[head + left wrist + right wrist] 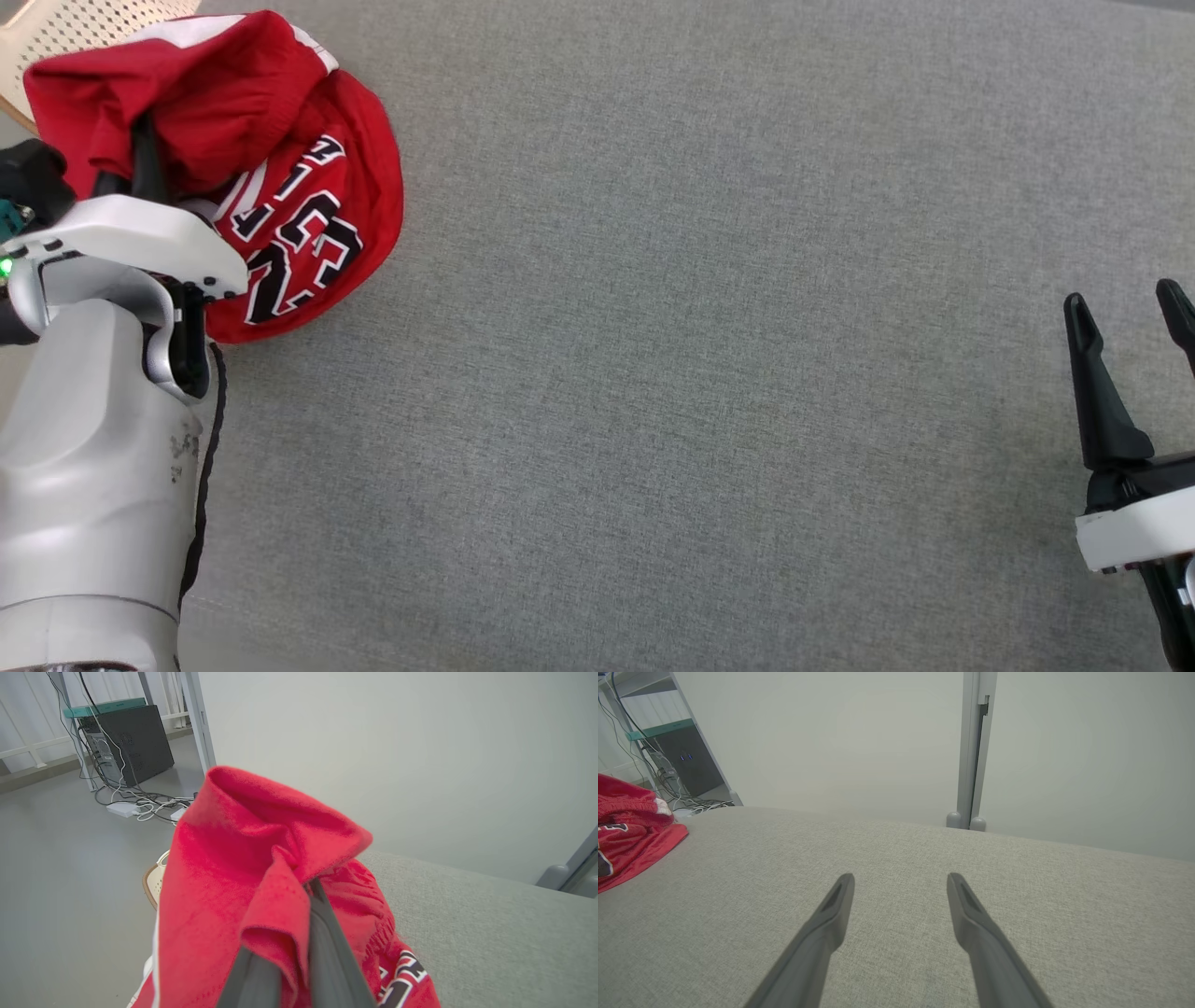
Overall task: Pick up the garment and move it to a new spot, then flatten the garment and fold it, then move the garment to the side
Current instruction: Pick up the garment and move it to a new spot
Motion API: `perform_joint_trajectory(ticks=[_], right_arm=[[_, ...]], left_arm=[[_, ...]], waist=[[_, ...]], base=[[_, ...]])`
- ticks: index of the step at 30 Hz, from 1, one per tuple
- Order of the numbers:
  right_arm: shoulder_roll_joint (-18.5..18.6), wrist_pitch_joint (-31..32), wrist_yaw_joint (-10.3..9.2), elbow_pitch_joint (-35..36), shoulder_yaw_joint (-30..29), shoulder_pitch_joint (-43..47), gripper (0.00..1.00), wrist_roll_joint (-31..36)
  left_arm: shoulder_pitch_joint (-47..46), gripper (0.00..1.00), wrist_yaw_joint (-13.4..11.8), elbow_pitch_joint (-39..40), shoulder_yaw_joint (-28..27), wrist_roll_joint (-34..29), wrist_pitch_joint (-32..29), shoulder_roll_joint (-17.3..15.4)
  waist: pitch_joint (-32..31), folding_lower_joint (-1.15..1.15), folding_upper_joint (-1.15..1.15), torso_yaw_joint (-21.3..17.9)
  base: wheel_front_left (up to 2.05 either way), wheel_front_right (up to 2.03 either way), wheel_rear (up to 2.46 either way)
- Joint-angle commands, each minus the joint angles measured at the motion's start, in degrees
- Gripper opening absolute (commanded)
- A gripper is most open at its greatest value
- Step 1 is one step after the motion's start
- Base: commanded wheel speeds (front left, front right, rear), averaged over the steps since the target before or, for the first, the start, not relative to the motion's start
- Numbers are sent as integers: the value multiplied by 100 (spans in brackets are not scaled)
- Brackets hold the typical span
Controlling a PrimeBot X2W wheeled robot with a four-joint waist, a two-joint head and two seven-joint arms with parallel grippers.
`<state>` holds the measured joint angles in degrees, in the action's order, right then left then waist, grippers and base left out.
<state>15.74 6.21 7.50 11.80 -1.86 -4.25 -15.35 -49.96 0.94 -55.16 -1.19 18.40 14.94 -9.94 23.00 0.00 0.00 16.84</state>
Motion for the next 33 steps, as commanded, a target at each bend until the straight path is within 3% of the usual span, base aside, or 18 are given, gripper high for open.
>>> perform_joint_trajectory(ticks=[1, 10, 19, 28, 33], right_arm=[[-13, 3, -2, -16, -31, 71, 100, -15], [-206, -34, -2, -126, -30, 305, 100, 3], [-519, -176, -2, -274, 9, 539, 100, 24], [-675, -216, -2, -253, 6, 590, 100, 22], [-725, -233, -1, -246, -59, 540, 100, 10]], left_arm=[[98, 0, -35, 290, -54, -95, 28, -67], [771, 0, -68, 2085, -158, -558, 30, -138], [2077, 0, -53, 3729, 248, -782, -103, 95], [3512, 0, -93, 5272, 1014, -901, -612, 462], [3682, 0, 105, 5089, 1872, -804, -756, 630]], waist=[[-131, 0, 0, 65], [-784, 0, 0, 91], [-1426, 0, 0, -271], [-1477, 0, 0, -733], [-1319, 0, 0, -1162]], base=[[0, 0, 0], [0, 0, 0], [0, 0, 0], [0, 0, 0], [0, 0, 0]])
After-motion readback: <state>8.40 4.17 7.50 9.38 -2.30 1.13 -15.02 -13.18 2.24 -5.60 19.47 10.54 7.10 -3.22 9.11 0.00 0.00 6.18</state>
